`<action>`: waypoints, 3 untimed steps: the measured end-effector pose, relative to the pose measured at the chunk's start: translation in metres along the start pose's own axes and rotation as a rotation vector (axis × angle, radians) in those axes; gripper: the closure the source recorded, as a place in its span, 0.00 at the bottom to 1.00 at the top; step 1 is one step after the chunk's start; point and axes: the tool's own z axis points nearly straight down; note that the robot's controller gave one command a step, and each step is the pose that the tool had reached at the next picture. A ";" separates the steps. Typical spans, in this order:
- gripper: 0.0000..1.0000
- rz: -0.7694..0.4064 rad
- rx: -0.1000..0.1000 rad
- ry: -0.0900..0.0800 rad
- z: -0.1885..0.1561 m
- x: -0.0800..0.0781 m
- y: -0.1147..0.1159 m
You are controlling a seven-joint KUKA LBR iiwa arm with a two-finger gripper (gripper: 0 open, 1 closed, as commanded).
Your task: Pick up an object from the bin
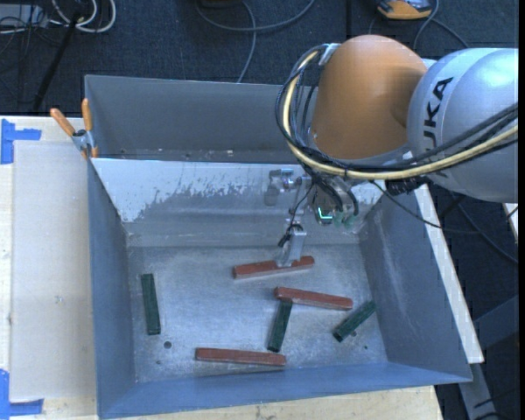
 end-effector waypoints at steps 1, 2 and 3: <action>0.00 -0.072 0.003 0.003 0.087 0.055 -0.103; 0.00 -0.083 0.000 -0.007 0.173 0.025 -0.131; 1.00 -0.082 0.001 -0.013 0.168 0.024 -0.131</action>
Offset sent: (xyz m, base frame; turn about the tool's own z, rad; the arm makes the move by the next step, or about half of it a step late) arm -0.0518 -0.0981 -0.0814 -0.0799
